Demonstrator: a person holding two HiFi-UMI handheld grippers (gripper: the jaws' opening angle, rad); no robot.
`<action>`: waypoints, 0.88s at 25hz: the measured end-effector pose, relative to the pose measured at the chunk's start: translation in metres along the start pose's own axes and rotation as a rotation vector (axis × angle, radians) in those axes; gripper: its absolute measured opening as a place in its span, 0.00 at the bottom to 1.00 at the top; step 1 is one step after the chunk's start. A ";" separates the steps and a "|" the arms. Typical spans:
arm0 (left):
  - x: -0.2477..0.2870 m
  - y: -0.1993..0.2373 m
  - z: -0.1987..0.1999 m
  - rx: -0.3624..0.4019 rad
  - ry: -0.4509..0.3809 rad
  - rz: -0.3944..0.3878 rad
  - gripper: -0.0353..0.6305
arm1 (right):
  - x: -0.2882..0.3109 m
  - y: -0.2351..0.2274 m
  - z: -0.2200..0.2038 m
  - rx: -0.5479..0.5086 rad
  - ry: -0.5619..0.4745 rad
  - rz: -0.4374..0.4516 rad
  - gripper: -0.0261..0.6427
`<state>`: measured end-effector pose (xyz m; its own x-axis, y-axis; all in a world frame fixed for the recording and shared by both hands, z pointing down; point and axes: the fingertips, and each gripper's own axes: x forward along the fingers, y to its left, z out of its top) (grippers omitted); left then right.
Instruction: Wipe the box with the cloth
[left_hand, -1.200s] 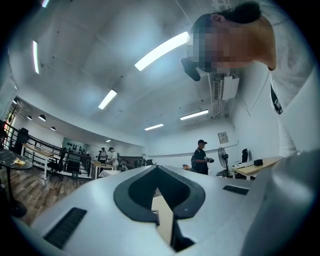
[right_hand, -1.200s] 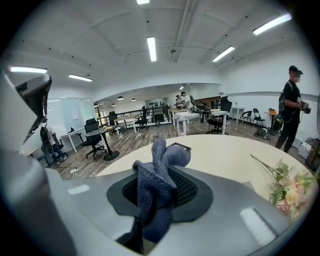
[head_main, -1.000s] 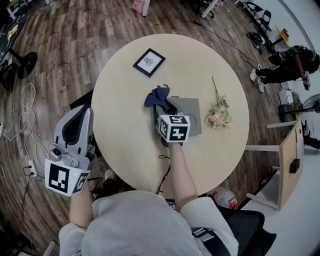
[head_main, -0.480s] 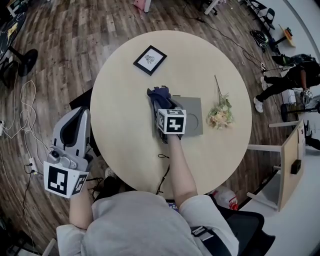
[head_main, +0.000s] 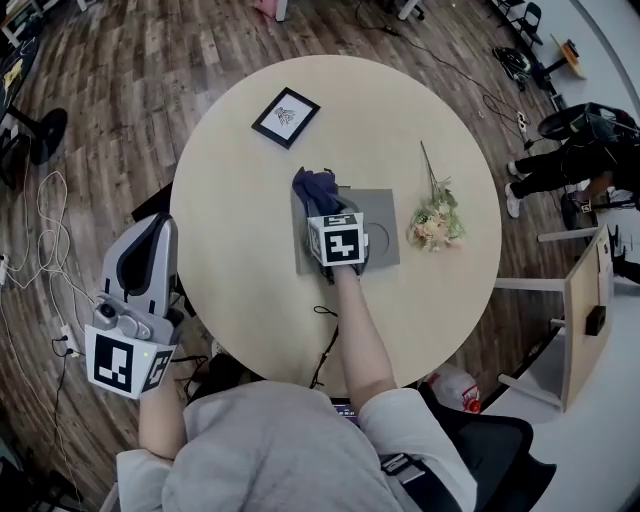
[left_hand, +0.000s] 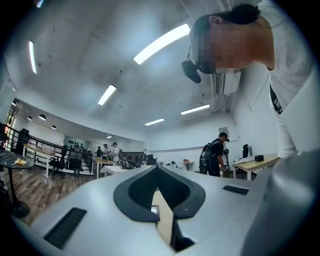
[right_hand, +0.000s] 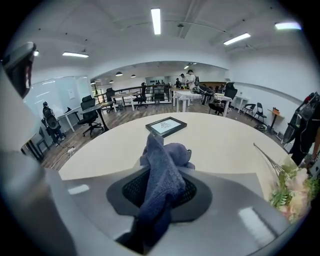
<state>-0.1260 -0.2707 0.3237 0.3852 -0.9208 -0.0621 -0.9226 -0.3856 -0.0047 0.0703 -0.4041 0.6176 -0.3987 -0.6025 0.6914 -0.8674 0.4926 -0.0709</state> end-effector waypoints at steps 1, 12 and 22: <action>0.001 -0.001 0.000 0.000 0.000 -0.003 0.06 | -0.002 -0.007 -0.001 0.007 -0.002 -0.011 0.19; 0.018 -0.019 -0.003 0.010 0.012 -0.046 0.06 | -0.022 -0.100 -0.017 0.111 -0.030 -0.147 0.18; 0.019 -0.023 -0.004 0.020 0.024 -0.051 0.06 | -0.036 -0.137 -0.027 0.179 -0.054 -0.206 0.18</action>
<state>-0.0972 -0.2795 0.3264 0.4318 -0.9012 -0.0376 -0.9020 -0.4310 -0.0268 0.2116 -0.4335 0.6217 -0.2199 -0.7133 0.6655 -0.9686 0.2405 -0.0623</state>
